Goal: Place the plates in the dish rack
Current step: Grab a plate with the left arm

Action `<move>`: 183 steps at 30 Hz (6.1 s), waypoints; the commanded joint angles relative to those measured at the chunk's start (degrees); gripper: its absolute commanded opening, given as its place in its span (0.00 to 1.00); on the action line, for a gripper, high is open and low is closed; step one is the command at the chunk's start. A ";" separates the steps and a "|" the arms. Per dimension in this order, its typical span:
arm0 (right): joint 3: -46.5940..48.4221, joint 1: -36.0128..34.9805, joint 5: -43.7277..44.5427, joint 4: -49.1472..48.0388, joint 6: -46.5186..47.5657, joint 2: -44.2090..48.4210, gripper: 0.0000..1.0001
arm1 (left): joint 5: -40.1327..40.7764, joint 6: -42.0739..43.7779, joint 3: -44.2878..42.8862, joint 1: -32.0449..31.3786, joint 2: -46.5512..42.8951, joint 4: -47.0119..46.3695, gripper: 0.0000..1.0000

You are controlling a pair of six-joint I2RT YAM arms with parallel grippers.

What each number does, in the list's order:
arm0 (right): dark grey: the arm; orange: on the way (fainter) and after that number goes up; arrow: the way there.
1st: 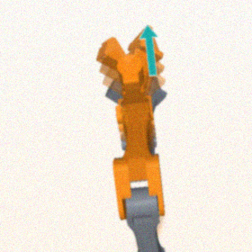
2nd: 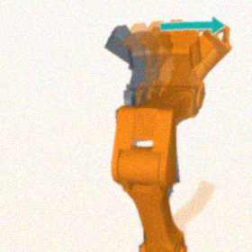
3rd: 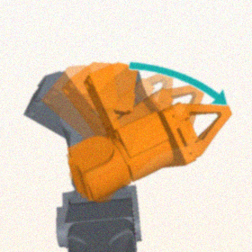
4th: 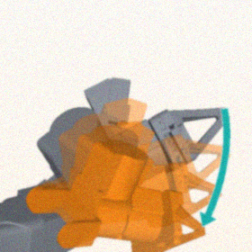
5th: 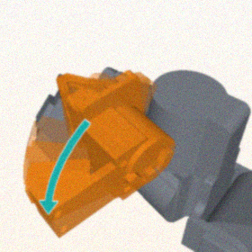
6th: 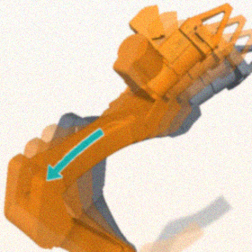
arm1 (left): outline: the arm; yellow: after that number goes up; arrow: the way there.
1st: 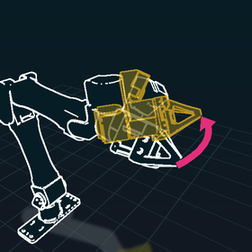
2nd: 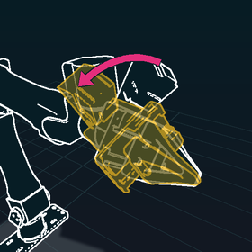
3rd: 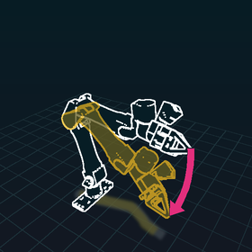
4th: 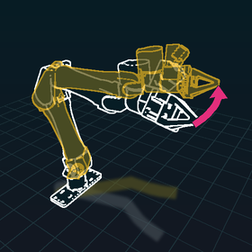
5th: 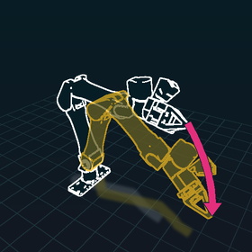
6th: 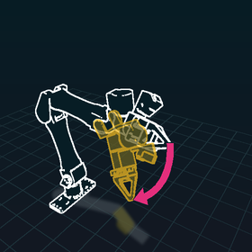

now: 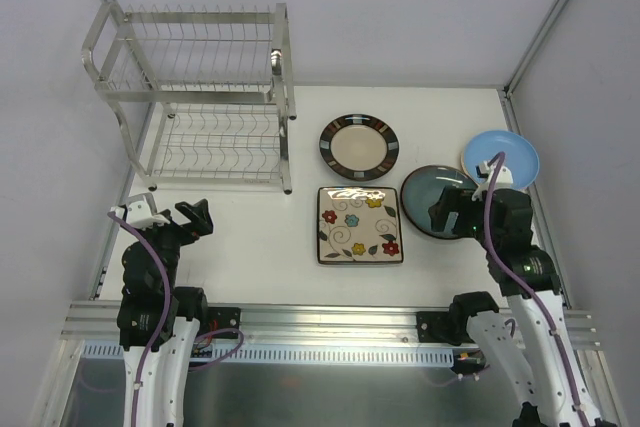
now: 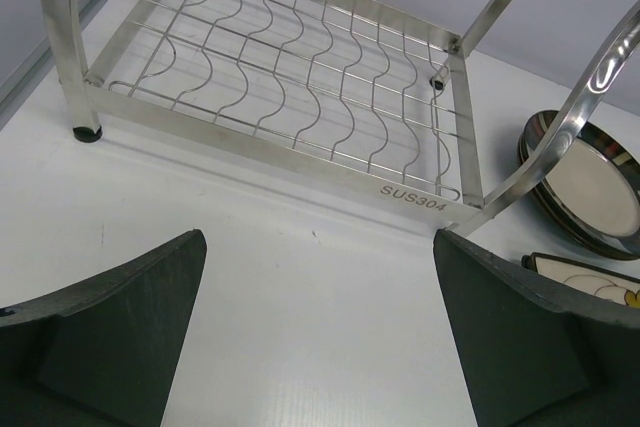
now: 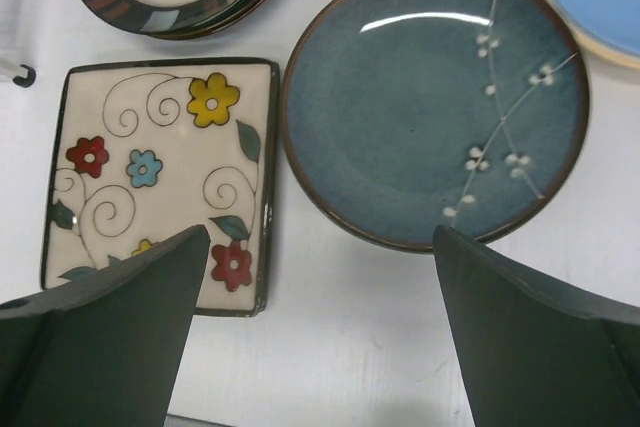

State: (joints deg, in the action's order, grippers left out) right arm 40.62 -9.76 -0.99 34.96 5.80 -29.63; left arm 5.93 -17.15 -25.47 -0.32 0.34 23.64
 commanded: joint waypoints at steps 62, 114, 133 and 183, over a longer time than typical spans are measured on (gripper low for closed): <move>-2.04 -19.60 5.65 -18.62 -30.06 -37.96 0.01 | -0.05 0.36 -1.16 0.05 -2.80 0.97 0.99; -1.25 -24.34 3.63 -20.37 -28.57 -41.92 0.32 | -1.45 -0.25 -1.24 -0.03 -2.54 0.97 0.99; -2.30 -25.22 -1.03 -23.44 -31.37 -42.88 0.33 | -26.32 -9.92 -2.21 -0.21 6.78 1.06 0.99; -13.81 -25.22 -0.32 -32.16 -36.04 -54.66 0.01 | -18.42 -28.65 -0.45 -26.40 54.93 -21.52 0.99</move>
State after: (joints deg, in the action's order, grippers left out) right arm 29.69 -34.63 -5.96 -9.98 -34.87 -80.27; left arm -13.85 -45.84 -24.99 -25.96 53.43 6.81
